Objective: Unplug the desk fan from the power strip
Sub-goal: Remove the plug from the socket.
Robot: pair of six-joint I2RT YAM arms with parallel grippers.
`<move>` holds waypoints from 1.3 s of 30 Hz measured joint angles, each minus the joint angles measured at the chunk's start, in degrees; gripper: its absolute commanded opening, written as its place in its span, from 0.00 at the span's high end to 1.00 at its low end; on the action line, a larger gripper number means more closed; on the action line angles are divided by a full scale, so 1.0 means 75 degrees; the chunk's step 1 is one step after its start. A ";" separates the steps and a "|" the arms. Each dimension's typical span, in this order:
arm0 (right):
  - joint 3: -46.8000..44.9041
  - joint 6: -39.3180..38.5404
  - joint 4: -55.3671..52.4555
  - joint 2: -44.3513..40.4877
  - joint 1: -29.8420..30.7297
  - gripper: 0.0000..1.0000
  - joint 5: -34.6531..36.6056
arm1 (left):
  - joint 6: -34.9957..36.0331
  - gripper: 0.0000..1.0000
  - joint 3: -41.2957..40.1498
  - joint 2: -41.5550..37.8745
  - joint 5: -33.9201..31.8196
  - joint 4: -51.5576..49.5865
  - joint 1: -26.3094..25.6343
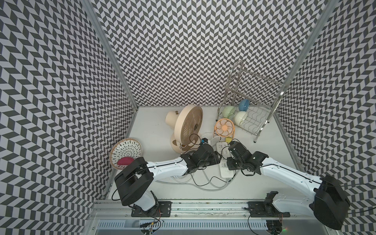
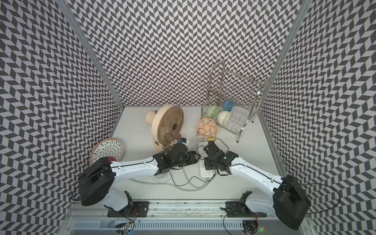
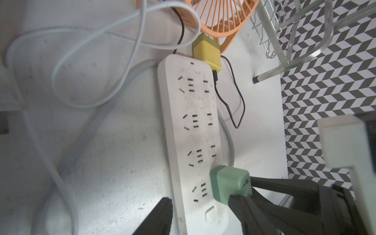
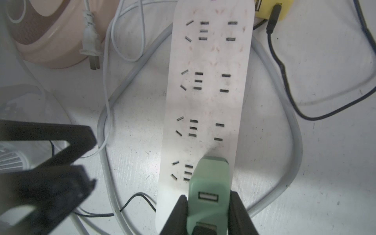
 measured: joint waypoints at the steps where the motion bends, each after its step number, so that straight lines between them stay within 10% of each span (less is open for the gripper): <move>1: 0.0000 -0.0003 0.0087 0.0029 0.0000 0.75 -0.0035 | -0.0017 0.38 0.0000 0.0093 0.0050 0.0017 0.0012; 39: -0.0067 -0.0058 0.1035 0.0367 0.0423 0.81 0.0746 | -0.0938 0.56 0.0994 0.1859 0.0903 -0.0647 0.0356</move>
